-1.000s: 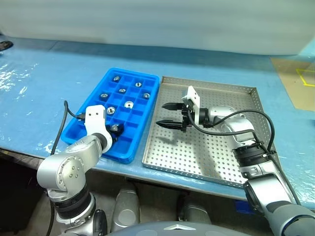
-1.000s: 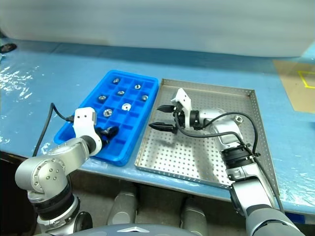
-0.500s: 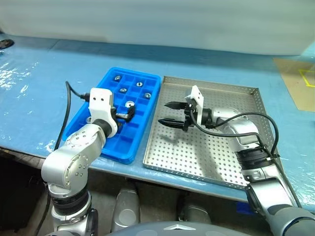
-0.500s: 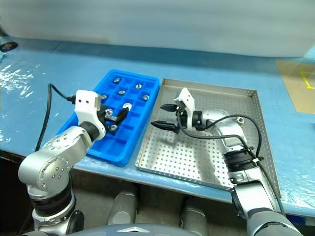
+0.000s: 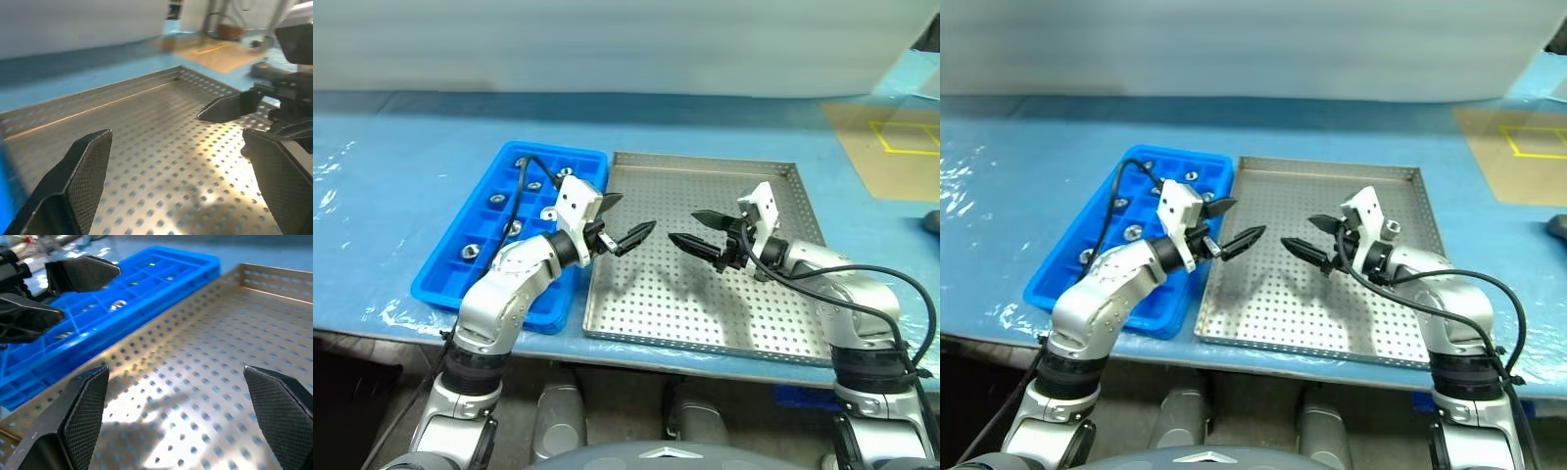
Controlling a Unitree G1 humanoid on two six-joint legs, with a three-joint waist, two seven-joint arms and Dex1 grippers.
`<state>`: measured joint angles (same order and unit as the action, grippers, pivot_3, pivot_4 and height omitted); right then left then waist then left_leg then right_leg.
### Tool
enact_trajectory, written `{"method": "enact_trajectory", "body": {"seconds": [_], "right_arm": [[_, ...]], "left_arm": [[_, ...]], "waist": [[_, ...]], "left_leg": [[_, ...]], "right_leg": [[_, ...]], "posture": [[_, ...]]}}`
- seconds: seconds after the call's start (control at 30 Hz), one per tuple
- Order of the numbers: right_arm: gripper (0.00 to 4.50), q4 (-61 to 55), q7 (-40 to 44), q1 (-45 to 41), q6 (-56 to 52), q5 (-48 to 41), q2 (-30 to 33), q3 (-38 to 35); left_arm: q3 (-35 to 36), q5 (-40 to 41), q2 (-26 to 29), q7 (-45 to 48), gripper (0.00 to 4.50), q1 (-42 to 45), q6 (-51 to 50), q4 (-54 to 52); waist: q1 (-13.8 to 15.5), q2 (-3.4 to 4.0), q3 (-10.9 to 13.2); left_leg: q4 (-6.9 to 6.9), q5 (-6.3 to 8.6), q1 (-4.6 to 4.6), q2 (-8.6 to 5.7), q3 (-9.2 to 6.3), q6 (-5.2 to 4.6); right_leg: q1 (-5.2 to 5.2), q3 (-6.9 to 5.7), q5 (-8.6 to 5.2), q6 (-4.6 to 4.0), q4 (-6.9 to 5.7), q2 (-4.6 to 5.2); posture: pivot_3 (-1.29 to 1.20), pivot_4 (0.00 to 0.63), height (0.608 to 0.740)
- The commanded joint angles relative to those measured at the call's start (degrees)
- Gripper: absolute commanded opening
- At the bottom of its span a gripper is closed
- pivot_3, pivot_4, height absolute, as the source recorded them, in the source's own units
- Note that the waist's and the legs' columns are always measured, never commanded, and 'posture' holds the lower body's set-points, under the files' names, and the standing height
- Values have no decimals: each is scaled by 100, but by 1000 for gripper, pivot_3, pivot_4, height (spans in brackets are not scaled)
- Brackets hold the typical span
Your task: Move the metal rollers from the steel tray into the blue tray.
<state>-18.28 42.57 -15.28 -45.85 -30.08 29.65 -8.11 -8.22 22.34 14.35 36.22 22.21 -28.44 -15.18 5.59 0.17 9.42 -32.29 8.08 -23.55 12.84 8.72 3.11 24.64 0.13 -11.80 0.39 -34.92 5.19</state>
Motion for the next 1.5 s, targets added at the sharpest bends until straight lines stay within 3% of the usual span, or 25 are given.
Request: {"method": "enact_trajectory", "body": {"seconds": [0.03,0.33,0.7,1.43,1.5], "right_arm": [[4500,-493,-453,270,-336,-88,193,-346],[4500,-721,-1133,600,-947,-83,555,-738],[4500,-255,-1774,519,-1296,331,790,-433],[4500,490,-1559,87,-1519,526,873,200],[4101,483,-1541,129,-1489,545,881,194]], "left_arm": [[-218,-112,14,734,4486,241,880,593],[-404,-105,-185,1747,4486,759,1683,1649],[-494,-144,-202,2096,4486,722,1842,1728],[-461,-21,83,2189,4486,559,1539,1382],[-465,-27,105,2194,4500,572,1505,1354]], "waist": [[-92,0,0],[-374,1,-1],[-462,2,-1],[-456,3,-1],[-455,3,-1]], "left_leg": [[4,0,9,0,1,0],[7,6,33,0,19,-9],[6,14,40,-1,26,-23],[5,15,46,1,30,-26],[5,15,46,1,30,-25]], "right_leg": [[-7,1,0,0,4,0],[-21,17,0,0,6,-1],[-27,20,0,-1,7,1],[-32,21,0,-3,6,1],[-34,21,0,-3,6,1]], "posture": [[-192,150,740],[-287,150,740],[-282,150,740],[-242,150,740],[-242,150,740]]}}
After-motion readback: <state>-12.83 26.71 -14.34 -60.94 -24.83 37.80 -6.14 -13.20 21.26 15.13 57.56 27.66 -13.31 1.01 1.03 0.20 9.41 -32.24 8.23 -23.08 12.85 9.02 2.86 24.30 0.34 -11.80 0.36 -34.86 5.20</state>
